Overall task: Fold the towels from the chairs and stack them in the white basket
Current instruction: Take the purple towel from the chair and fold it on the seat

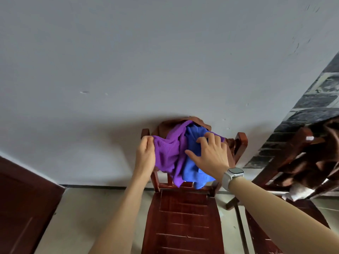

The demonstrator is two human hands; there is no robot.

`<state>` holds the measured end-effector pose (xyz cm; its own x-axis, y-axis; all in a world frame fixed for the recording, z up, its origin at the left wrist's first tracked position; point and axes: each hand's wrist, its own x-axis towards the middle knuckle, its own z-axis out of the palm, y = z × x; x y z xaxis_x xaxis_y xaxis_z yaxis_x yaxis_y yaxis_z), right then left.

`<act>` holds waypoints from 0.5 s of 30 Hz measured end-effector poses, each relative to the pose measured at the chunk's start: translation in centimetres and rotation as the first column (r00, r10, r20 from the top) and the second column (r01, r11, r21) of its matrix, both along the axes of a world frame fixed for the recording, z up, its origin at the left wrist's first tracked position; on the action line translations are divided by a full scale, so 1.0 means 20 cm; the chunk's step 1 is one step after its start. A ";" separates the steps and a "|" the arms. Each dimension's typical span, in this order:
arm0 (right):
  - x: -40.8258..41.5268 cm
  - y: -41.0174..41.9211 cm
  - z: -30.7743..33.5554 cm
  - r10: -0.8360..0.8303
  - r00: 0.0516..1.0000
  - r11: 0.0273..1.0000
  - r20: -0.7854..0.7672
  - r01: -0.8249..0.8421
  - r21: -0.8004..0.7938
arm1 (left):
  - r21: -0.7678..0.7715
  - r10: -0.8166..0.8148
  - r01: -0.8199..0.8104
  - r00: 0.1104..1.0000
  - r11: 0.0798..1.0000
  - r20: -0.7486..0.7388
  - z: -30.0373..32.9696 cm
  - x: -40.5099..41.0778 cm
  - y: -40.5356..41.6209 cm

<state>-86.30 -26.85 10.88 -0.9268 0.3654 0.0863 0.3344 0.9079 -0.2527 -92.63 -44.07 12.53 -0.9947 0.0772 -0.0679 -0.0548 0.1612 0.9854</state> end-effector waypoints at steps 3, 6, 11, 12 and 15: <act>-0.03 -0.01 0.00 -0.036 0.998 0.999 0.058 0.035 0.014 | -0.146 -0.082 0.088 0.995 0.985 0.049 0.01 0.04 0.07; -0.03 0.00 0.02 -0.045 0.999 0.998 0.025 0.047 -0.052 | -0.462 -0.243 0.260 0.965 0.848 0.098 -0.04 0.06 0.09; -0.03 0.05 0.06 -0.004 1.000 0.999 0.031 0.005 -0.046 | -0.492 -0.163 0.080 0.978 0.867 -0.128 0.04 -0.10 0.10; -0.04 0.06 0.07 -0.008 1.000 0.998 0.029 0.010 -0.057 | -0.393 -0.113 0.039 0.979 0.919 -0.168 0.07 -0.15 0.10; -0.08 0.07 0.10 -0.044 0.999 0.989 0.004 0.044 -0.141 | -0.018 0.013 -0.015 0.996 1.000 -0.083 0.21 -0.25 0.11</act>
<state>-87.85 -25.50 12.89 -0.9098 0.4140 0.0304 0.3733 0.8479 -0.3764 -97.54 -41.94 16.75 -0.9979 0.0628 0.0136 0.0247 0.1793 0.9835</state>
